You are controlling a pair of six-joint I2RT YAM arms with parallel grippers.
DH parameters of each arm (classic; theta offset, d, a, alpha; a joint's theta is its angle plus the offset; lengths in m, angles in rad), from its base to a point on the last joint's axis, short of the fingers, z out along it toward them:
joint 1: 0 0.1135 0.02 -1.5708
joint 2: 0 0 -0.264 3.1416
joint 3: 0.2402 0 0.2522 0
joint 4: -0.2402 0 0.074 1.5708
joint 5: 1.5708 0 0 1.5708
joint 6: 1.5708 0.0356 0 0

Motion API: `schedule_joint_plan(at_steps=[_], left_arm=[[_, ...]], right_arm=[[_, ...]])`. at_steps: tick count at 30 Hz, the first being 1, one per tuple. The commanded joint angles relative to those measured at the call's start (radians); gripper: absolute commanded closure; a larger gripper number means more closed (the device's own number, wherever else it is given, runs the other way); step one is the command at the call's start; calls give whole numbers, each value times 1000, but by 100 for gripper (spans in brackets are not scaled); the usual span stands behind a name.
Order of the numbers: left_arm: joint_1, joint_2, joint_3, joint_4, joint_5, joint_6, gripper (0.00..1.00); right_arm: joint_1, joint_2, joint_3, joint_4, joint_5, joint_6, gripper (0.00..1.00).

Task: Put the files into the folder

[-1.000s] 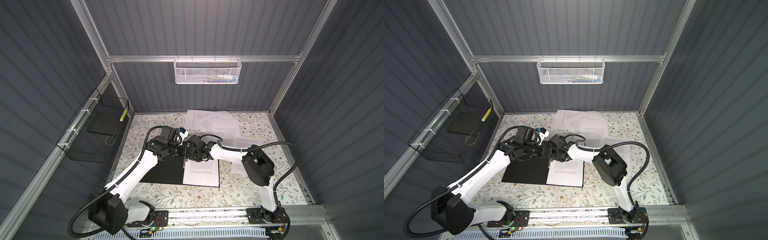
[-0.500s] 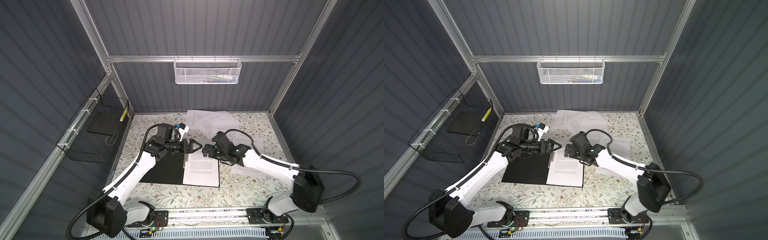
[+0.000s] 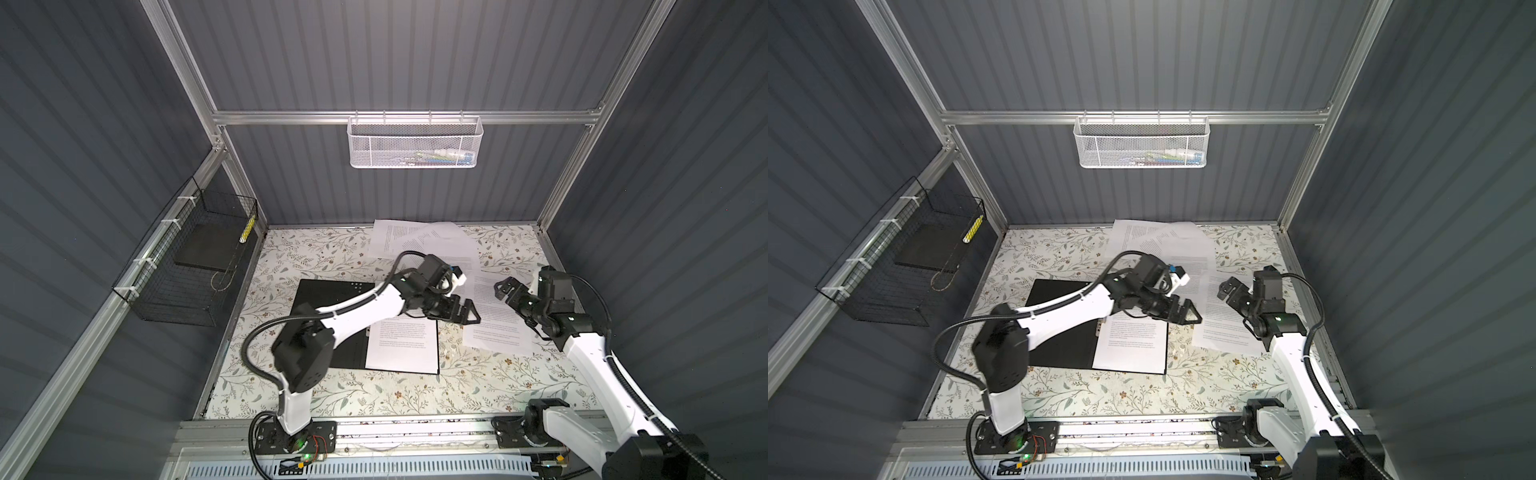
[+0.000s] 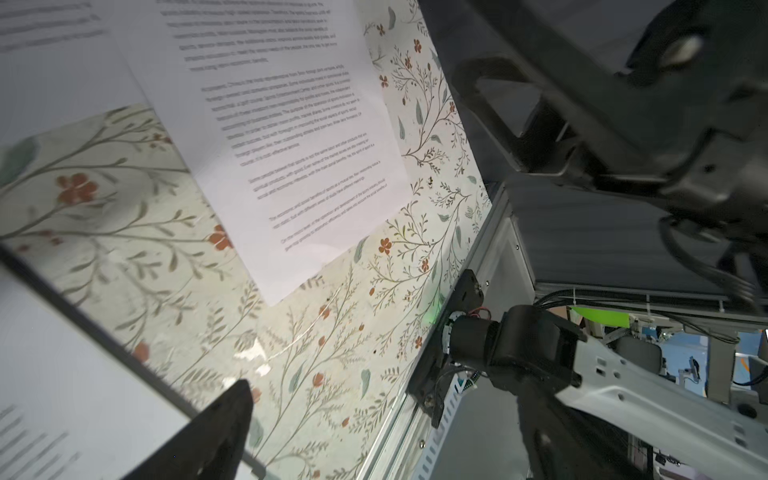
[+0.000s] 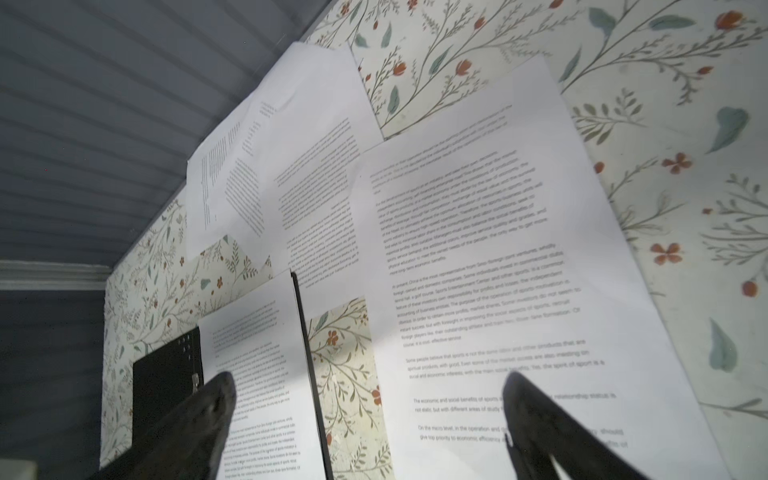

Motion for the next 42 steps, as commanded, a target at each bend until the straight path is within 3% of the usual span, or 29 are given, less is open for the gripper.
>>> schedule_joint_plan(at_steps=[1,6,12,18,29,36,42], left_arm=[[-41,159,180,-81,-27,6,0],[-80,425,494,-200,-27,30,0],[-84,575,629,-250,-12,53,0],[-83,548,503,-255,-55,110,0],[-64,338,82,-257,-161,206,0],[-57,303,18,-252,-173,240,0],[-55,292,14,-260,-171,260,0]], right_arm=[[-91,22,-39,80,-137,-11,1],[-175,39,-67,130,-210,10,1],[-188,95,-56,158,-207,-14,1],[-194,252,28,162,-159,-29,1],[-194,599,321,17,-83,-134,1],[-186,792,440,-80,-89,-133,1],[-162,871,484,-81,-91,-115,1]])
